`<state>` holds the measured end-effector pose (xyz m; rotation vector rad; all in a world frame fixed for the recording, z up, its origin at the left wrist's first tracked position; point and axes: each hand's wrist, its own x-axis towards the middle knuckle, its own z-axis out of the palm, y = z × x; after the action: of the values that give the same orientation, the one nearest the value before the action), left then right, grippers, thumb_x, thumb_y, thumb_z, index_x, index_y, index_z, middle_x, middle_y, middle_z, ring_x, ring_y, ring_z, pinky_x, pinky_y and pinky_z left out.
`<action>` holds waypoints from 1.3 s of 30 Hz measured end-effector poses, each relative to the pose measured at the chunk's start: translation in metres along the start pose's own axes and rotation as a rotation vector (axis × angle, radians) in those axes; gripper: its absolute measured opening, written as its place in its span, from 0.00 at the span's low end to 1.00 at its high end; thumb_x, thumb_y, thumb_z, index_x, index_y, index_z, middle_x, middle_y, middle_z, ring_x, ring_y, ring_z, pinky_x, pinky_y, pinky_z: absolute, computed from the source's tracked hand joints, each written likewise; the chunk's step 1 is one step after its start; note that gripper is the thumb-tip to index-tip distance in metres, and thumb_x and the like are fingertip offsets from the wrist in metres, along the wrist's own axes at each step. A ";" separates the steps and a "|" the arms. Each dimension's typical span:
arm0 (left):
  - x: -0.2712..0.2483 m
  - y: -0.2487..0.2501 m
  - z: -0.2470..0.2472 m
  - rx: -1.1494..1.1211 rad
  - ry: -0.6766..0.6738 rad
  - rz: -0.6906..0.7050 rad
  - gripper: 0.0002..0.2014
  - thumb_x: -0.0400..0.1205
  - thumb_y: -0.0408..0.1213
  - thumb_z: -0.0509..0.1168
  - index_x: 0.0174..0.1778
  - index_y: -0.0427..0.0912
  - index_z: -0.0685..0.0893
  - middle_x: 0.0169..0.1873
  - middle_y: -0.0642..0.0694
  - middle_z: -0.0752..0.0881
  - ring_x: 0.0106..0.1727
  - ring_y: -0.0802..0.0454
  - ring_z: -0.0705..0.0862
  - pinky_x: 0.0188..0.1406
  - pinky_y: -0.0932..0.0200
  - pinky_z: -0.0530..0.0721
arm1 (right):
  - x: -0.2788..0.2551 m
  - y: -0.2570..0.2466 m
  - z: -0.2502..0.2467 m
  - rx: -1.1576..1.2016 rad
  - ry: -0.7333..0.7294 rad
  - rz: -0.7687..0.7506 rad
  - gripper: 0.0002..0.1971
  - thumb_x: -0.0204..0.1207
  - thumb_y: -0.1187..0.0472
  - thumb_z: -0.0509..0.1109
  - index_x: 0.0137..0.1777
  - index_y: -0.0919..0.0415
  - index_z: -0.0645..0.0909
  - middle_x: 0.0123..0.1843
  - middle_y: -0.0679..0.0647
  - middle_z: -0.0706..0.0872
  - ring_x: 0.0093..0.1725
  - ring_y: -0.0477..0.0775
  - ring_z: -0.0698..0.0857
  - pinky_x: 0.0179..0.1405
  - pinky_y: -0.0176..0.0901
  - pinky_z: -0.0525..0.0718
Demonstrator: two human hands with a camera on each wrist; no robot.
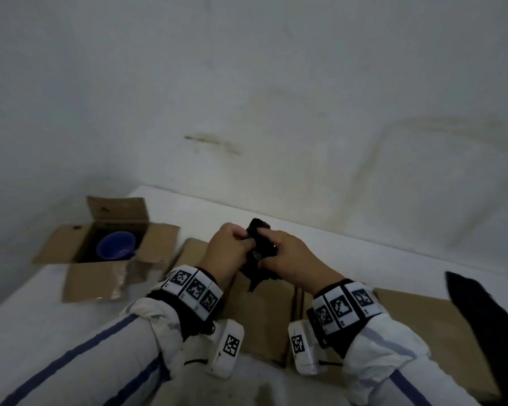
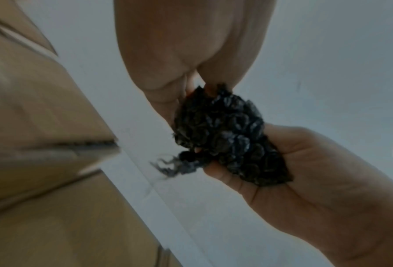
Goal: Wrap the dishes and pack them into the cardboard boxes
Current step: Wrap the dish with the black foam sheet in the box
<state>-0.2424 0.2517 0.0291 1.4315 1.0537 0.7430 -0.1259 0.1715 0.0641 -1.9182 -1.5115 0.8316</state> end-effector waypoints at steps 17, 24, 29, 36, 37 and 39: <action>0.070 -0.078 -0.276 0.942 0.216 -0.179 0.20 0.77 0.37 0.63 0.66 0.42 0.74 0.63 0.39 0.79 0.63 0.40 0.78 0.62 0.48 0.77 | 0.146 -0.131 0.190 -0.111 0.115 -0.004 0.12 0.73 0.67 0.66 0.54 0.54 0.72 0.51 0.57 0.82 0.49 0.56 0.81 0.43 0.42 0.77; 0.087 -0.109 -0.291 0.763 0.169 -0.085 0.18 0.79 0.36 0.63 0.64 0.53 0.75 0.58 0.47 0.84 0.54 0.45 0.83 0.56 0.49 0.82 | 0.165 -0.127 0.204 -0.326 -0.002 -0.045 0.20 0.75 0.66 0.66 0.68 0.57 0.79 0.66 0.57 0.79 0.64 0.58 0.80 0.66 0.47 0.77; 0.089 -0.115 -0.295 0.863 0.102 -0.074 0.22 0.79 0.38 0.64 0.69 0.50 0.72 0.60 0.45 0.83 0.55 0.45 0.84 0.51 0.53 0.81 | 0.165 -0.129 0.207 -0.455 -0.081 -0.181 0.11 0.73 0.67 0.69 0.55 0.62 0.84 0.63 0.55 0.75 0.55 0.58 0.81 0.55 0.48 0.81; 0.087 -0.108 -0.295 0.936 0.029 -0.146 0.19 0.79 0.36 0.65 0.65 0.44 0.69 0.56 0.41 0.83 0.49 0.42 0.84 0.44 0.52 0.81 | 0.168 -0.139 0.205 -0.556 -0.308 -0.146 0.16 0.72 0.61 0.67 0.56 0.42 0.75 0.60 0.48 0.81 0.55 0.54 0.82 0.55 0.54 0.83; 0.087 -0.106 -0.294 0.932 0.022 -0.154 0.19 0.79 0.35 0.65 0.65 0.44 0.69 0.56 0.40 0.82 0.49 0.42 0.83 0.45 0.51 0.81 | 0.168 -0.141 0.204 -0.602 -0.357 -0.152 0.16 0.73 0.61 0.67 0.57 0.42 0.77 0.61 0.49 0.81 0.57 0.54 0.81 0.57 0.54 0.82; 0.090 -0.103 -0.294 0.903 0.004 -0.173 0.25 0.78 0.32 0.64 0.70 0.44 0.66 0.61 0.38 0.79 0.53 0.40 0.83 0.48 0.50 0.81 | 0.168 -0.144 0.202 -0.681 -0.445 -0.164 0.15 0.75 0.60 0.66 0.58 0.42 0.79 0.63 0.49 0.81 0.60 0.55 0.81 0.57 0.51 0.81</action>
<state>-0.4903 0.4488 -0.0396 2.0397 1.5954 0.1126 -0.3400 0.3757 0.0173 -2.0988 -2.4326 0.7600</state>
